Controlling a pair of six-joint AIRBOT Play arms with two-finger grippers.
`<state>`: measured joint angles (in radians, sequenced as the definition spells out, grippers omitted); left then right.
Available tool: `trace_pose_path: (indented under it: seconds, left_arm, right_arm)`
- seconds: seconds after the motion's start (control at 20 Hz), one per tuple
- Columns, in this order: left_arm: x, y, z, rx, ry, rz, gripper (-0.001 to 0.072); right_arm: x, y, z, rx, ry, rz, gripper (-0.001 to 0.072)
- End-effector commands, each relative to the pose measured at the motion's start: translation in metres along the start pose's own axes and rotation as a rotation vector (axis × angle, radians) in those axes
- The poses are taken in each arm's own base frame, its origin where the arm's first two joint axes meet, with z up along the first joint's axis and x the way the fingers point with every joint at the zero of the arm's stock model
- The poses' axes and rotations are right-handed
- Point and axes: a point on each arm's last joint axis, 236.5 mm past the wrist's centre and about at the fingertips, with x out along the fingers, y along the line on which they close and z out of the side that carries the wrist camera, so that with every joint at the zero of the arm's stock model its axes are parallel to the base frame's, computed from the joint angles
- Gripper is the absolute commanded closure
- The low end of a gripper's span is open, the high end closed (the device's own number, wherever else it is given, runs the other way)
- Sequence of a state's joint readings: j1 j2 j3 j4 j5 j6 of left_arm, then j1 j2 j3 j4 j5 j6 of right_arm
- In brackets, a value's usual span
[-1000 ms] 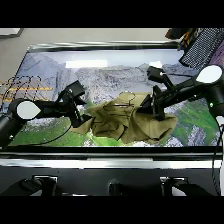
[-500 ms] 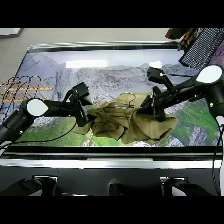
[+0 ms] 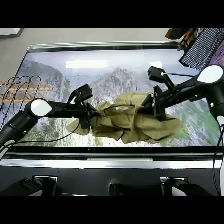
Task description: Fold the clothes and pants, and hang the long-sleeved shirts on hangers.
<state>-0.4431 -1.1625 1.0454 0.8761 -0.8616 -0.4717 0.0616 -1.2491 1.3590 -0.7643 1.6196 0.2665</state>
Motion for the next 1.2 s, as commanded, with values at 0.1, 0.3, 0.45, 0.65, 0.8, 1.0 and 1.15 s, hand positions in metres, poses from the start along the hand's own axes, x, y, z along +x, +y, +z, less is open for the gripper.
trace_pose_path:
  seconds: [0.1,0.3,0.45,0.65,0.8,1.0,1.15]
  left_arm:
    - [-0.006,-0.001,0.007,0.009,-0.018,0.006,0.0691]
    - [-0.022,-0.003,0.020,0.033,-0.052,0.030,0.0691]
    - [-0.035,-0.007,0.029,0.053,-0.076,0.041,0.0691]
    - [-0.053,-0.020,0.038,0.106,-0.089,0.044,0.0692]
    - [-0.063,-0.030,0.049,0.137,-0.118,0.046,0.0692]
    - [-0.068,-0.034,0.054,0.149,-0.131,0.050,0.0692]
    - [-0.068,-0.034,0.053,0.149,-0.131,0.050,0.0691]
  right_arm:
    - [-0.014,-0.025,0.004,0.151,0.005,-0.160,0.0266]
    - [-0.075,-0.042,0.003,0.104,0.107,-0.432,0.0203]
    - [-0.138,-0.044,0.002,0.122,0.093,-0.628,0.0148]
    - [-0.188,-0.028,-0.022,0.237,0.076,-0.741,0.0176]
    - [-0.185,-0.027,-0.038,0.233,0.105,-0.716,0.0183]
    - [-0.147,-0.021,-0.054,0.195,0.104,-0.546,0.0181]
    - [-0.126,-0.028,-0.063,0.175,0.080,-0.453,0.0180]
